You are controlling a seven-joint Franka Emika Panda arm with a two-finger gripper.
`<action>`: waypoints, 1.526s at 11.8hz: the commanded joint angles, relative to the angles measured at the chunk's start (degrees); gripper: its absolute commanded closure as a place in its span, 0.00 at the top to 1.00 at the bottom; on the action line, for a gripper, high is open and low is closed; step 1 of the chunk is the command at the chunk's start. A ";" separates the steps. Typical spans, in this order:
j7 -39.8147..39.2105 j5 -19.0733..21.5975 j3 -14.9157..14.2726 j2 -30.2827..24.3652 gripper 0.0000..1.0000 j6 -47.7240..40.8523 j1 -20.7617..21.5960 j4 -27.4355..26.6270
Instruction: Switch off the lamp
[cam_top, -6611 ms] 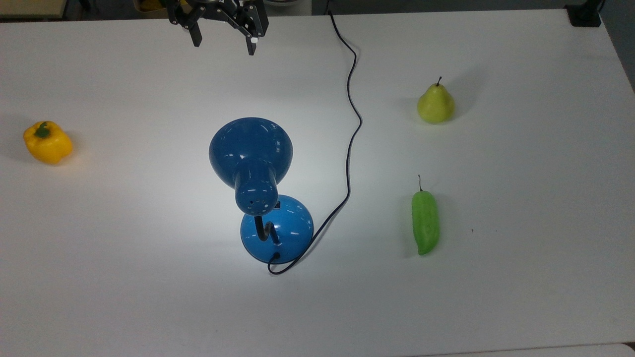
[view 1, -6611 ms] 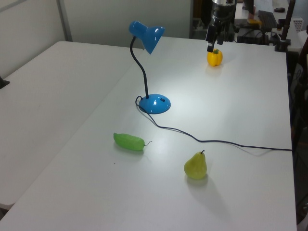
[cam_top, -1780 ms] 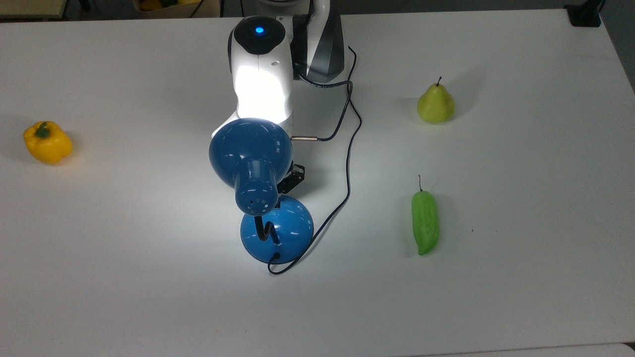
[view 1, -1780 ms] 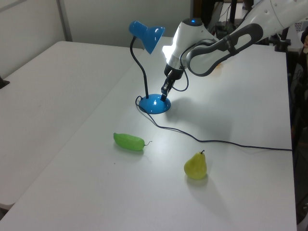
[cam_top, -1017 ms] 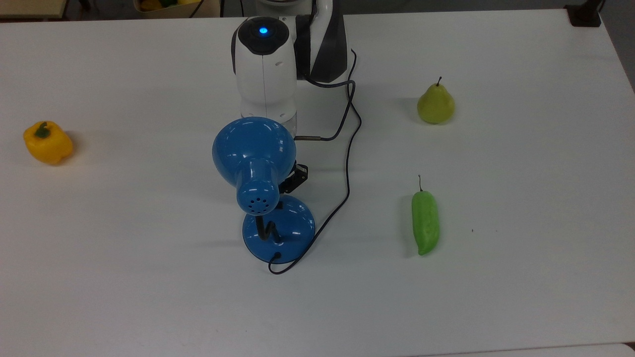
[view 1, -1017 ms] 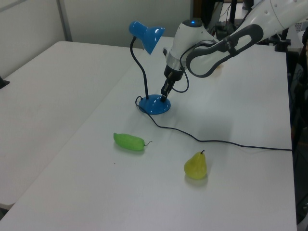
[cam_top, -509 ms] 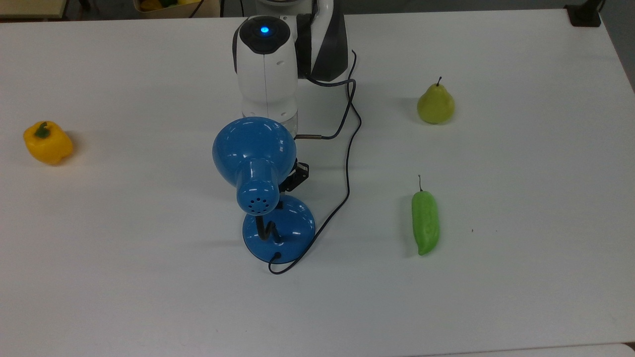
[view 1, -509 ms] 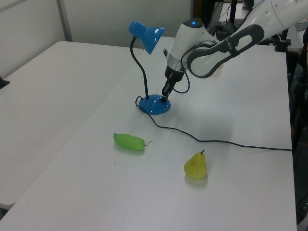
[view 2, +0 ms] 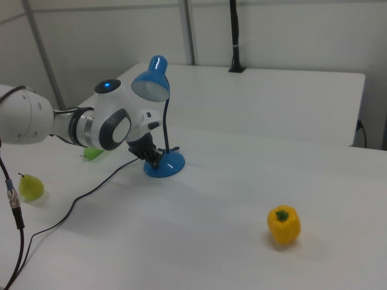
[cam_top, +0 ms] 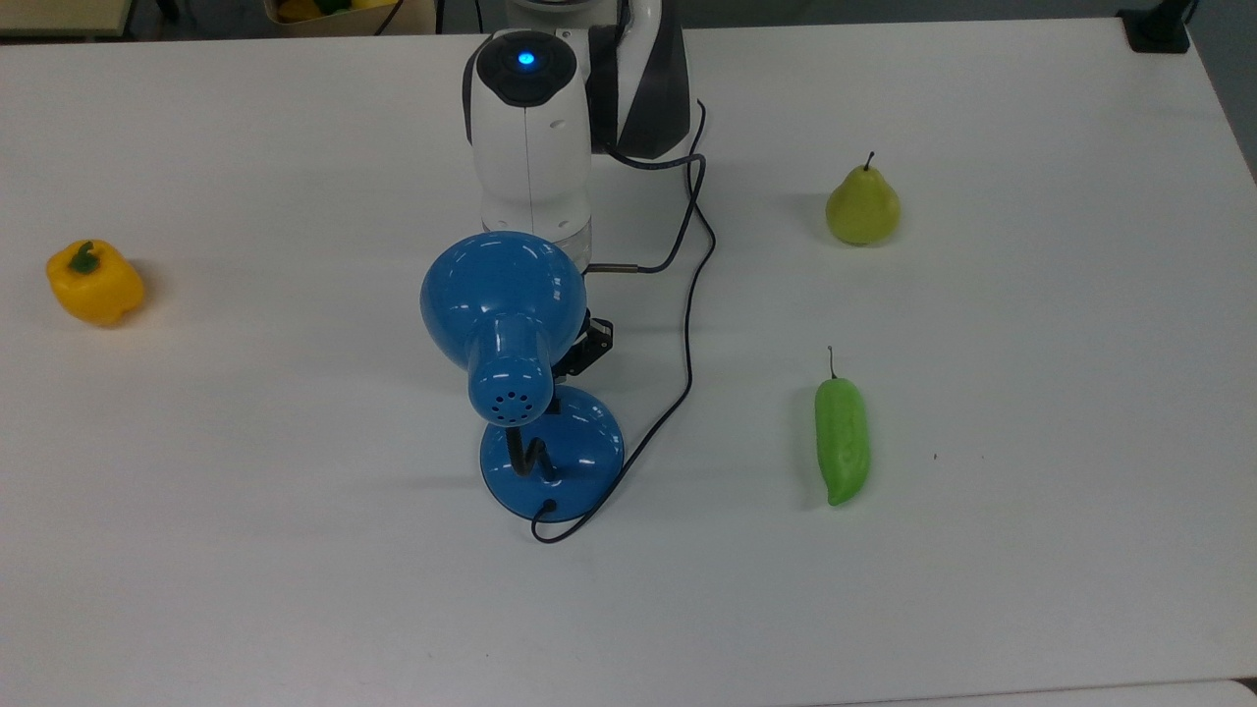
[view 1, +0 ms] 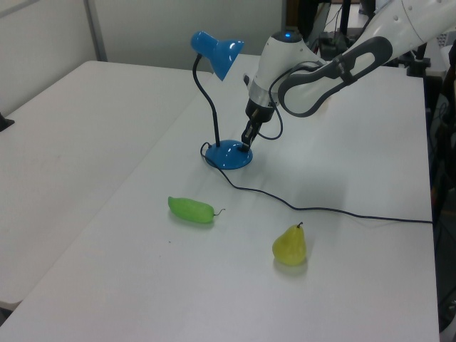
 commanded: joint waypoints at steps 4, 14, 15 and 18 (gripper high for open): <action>0.65 0.77 -0.06 -9.05 0.00 -7.76 0.82 -7.75; 3.46 -4.24 -0.24 -27.79 1.00 -38.82 -2.34 -7.41; 3.46 -4.24 -0.41 -28.50 1.00 -39.19 -2.61 -7.41; 3.46 -4.50 -0.41 -30.26 1.00 -40.94 -3.92 -7.23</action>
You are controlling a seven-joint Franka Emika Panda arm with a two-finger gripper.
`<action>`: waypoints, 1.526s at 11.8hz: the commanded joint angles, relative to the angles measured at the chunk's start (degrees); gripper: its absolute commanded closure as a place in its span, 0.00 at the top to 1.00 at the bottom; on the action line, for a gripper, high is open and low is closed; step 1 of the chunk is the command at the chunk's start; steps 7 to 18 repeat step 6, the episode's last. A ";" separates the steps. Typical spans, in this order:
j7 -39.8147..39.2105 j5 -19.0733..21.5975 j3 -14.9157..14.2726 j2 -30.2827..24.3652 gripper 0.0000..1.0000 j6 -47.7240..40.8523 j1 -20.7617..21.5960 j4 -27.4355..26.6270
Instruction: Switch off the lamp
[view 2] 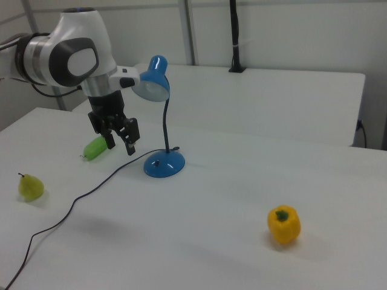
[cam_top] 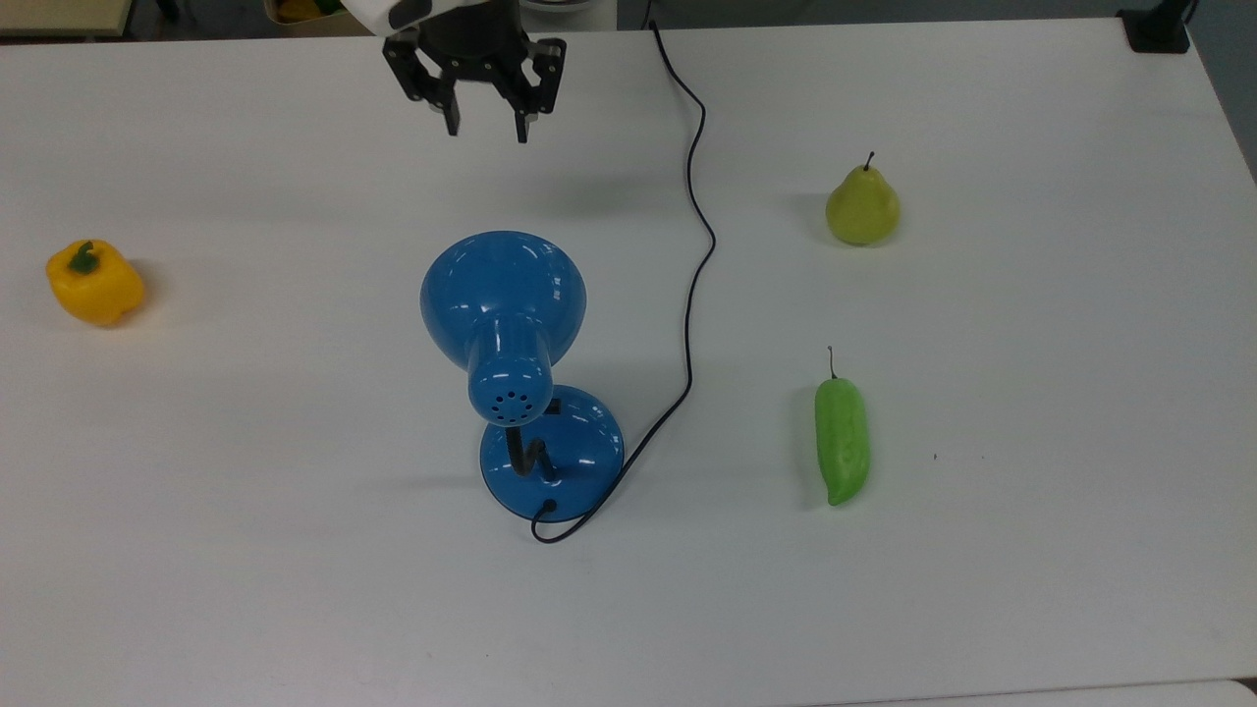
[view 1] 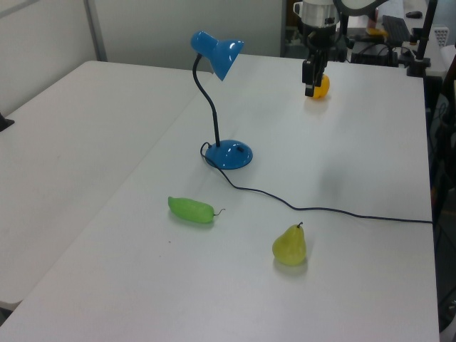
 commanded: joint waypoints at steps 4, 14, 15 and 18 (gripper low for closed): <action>1.38 -1.04 -0.19 -4.56 1.00 -4.86 -1.73 -1.86; 1.47 -0.95 -0.19 -5.18 1.00 -5.21 -2.43 -1.77; 1.47 -0.95 -0.19 -5.18 1.00 -5.21 -2.43 -1.77; 1.47 -0.95 -0.19 -5.18 1.00 -5.21 -2.43 -1.77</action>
